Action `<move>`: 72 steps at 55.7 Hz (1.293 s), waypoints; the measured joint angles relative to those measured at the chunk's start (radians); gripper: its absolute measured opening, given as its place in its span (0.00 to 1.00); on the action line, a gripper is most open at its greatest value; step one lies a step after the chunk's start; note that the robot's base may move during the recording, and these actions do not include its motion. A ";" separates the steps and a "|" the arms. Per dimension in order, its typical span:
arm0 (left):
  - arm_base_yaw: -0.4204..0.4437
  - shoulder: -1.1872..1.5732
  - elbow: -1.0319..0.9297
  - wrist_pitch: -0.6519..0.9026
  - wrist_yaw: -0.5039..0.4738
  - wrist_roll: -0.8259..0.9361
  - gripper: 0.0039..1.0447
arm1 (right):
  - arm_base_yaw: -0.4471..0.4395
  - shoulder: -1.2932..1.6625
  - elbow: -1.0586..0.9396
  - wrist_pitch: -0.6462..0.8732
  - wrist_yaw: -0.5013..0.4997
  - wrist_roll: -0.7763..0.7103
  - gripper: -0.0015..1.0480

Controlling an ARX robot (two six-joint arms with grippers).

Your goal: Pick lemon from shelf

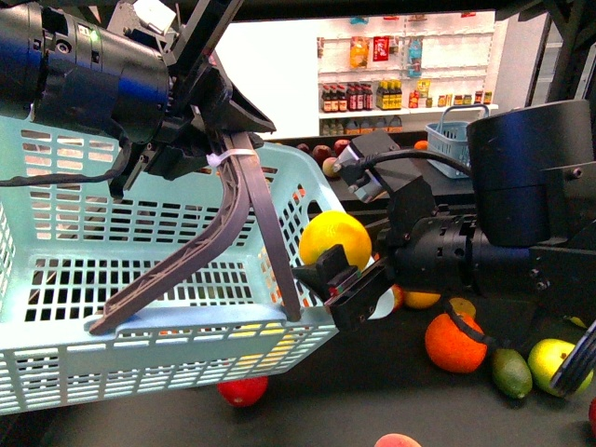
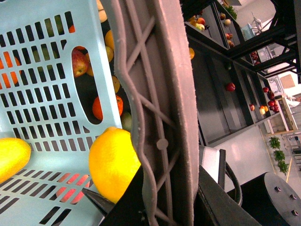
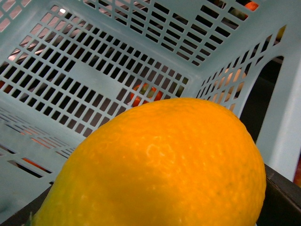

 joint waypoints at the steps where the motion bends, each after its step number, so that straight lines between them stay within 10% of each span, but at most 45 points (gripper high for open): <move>1: 0.000 0.000 0.000 0.000 0.000 0.000 0.13 | 0.001 0.000 0.001 -0.001 0.001 0.000 0.78; 9: 0.000 0.000 0.000 0.000 0.000 0.000 0.13 | 0.007 0.001 0.007 -0.002 0.008 0.014 0.94; 29: 0.000 0.002 0.000 0.000 -0.004 0.002 0.13 | -0.090 -0.222 -0.022 -0.032 0.188 0.052 0.93; 58: 0.000 0.002 0.000 0.000 -0.001 0.001 0.13 | -0.358 -1.091 -0.605 -0.252 0.234 0.165 0.93; 72: 0.000 0.002 0.000 0.000 -0.001 0.000 0.13 | -0.303 -1.514 -0.870 -0.346 0.403 0.209 0.54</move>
